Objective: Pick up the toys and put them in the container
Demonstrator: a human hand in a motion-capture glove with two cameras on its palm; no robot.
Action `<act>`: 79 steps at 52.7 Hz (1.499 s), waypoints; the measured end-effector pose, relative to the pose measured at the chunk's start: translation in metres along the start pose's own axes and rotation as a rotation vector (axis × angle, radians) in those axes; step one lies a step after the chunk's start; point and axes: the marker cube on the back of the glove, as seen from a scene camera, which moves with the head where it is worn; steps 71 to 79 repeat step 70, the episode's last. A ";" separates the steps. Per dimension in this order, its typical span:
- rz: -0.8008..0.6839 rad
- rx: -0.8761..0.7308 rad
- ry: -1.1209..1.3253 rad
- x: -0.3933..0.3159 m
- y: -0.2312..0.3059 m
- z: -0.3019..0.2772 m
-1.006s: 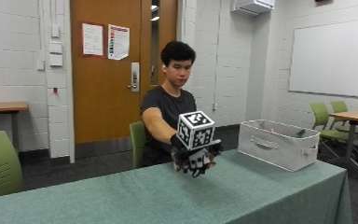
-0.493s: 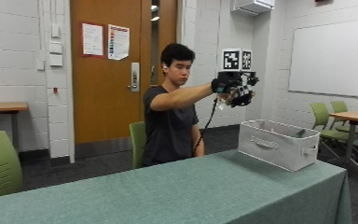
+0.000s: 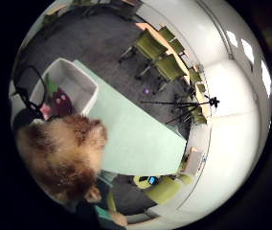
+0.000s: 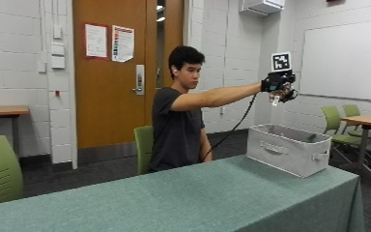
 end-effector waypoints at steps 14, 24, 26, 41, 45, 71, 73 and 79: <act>-0.033 0.020 0.068 0.053 -0.022 0.059; 0.029 -0.246 0.081 -0.009 -0.015 0.103; -0.016 -0.280 0.122 -0.020 -0.011 0.108; 0.243 -0.262 0.076 0.037 0.031 0.084; 0.296 -0.244 0.099 0.063 0.058 0.077; 0.459 -0.154 0.203 0.239 0.241 0.088; 0.459 -0.154 0.203 0.239 0.241 0.088; 0.459 -0.154 0.203 0.239 0.241 0.088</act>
